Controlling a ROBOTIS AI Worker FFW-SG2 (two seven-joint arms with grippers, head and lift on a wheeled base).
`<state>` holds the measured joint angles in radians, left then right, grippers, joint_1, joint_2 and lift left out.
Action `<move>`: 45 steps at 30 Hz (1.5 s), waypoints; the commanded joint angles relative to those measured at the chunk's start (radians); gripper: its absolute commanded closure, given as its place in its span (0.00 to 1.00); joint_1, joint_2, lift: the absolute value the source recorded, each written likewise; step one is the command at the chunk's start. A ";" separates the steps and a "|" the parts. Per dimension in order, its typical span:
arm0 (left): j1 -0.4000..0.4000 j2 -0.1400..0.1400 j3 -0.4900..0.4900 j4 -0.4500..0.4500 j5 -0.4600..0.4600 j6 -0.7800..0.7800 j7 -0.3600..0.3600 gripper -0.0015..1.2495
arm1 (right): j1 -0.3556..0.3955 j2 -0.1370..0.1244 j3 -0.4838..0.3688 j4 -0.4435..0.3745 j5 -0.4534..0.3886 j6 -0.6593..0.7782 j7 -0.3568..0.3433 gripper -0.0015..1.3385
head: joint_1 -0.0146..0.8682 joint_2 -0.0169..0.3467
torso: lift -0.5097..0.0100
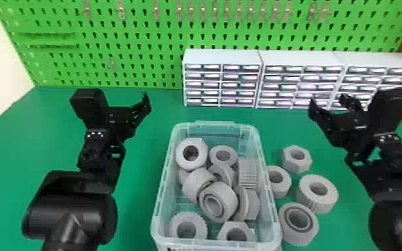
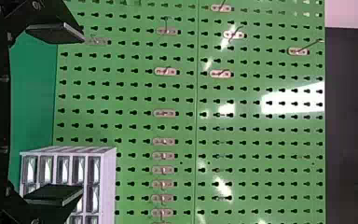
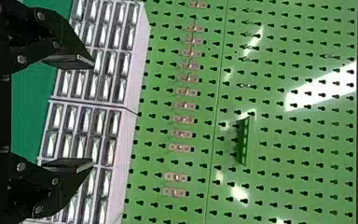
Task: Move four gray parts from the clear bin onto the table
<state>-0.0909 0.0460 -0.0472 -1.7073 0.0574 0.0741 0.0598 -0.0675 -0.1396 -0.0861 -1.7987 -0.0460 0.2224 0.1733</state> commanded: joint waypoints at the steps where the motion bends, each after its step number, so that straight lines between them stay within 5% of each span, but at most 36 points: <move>1: 0.000 0.000 0.000 0.000 -0.001 0.000 0.000 0.11 | 0.000 0.002 -0.001 -0.001 0.000 0.000 0.000 0.38 | 0.80 0.24 | 0.88; 45: 0.003 0.000 0.001 0.000 -0.008 0.000 -0.001 0.11 | -0.005 -0.005 0.005 -0.001 -0.002 0.018 0.000 0.38 | 0.80 0.24 | 0.88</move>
<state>-0.0874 0.0460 -0.0459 -1.7073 0.0488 0.0743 0.0585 -0.0728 -0.1438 -0.0781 -1.7994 -0.0476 0.2409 0.1733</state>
